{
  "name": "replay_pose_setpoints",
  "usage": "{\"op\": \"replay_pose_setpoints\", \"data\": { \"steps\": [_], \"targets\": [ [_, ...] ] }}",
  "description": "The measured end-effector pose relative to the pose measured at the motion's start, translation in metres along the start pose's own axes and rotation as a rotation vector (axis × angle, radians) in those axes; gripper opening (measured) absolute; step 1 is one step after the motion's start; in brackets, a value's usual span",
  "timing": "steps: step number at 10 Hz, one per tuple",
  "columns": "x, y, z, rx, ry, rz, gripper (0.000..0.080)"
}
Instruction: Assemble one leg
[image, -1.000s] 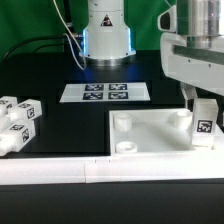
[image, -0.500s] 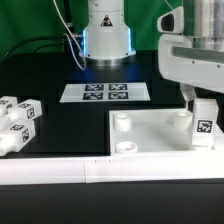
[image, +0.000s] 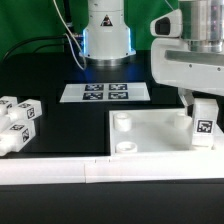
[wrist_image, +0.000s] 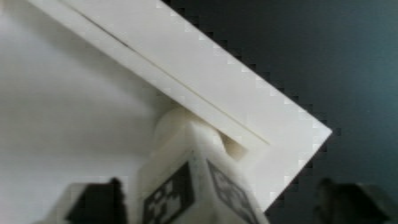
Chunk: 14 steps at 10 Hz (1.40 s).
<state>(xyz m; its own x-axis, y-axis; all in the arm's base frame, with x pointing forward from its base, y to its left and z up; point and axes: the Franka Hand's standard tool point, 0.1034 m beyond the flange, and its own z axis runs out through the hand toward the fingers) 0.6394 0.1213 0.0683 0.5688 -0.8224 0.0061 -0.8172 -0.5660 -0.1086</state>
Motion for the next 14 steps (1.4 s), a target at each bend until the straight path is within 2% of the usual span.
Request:
{"op": "replay_pose_setpoints", "data": {
  "steps": [1, 2, 3, 4, 6, 9, 10, 11, 13, 14],
  "targets": [
    [0.000, 0.000, 0.000, 0.000, 0.000, 0.081, 0.0359],
    [-0.001, 0.000, 0.001, -0.001, -0.002, 0.111, 0.0224],
    [-0.004, 0.001, 0.002, -0.009, -0.007, 0.182, 0.0224],
    [-0.004, 0.001, 0.002, -0.010, -0.008, 0.222, 0.0053],
    [-0.005, 0.001, 0.002, -0.010, -0.008, 0.311, 0.0003],
    [-0.004, 0.001, 0.002, -0.011, -0.007, 0.256, 0.0002],
    [0.000, 0.004, -0.002, -0.015, -0.012, 0.078, 0.0115],
    [0.003, 0.006, -0.006, -0.021, -0.022, -0.010, 0.0115],
    [0.013, 0.009, -0.015, -0.012, -0.025, -0.192, 0.0415],
    [0.017, 0.009, -0.016, -0.009, -0.023, -0.237, 0.0415]
  ]
}}
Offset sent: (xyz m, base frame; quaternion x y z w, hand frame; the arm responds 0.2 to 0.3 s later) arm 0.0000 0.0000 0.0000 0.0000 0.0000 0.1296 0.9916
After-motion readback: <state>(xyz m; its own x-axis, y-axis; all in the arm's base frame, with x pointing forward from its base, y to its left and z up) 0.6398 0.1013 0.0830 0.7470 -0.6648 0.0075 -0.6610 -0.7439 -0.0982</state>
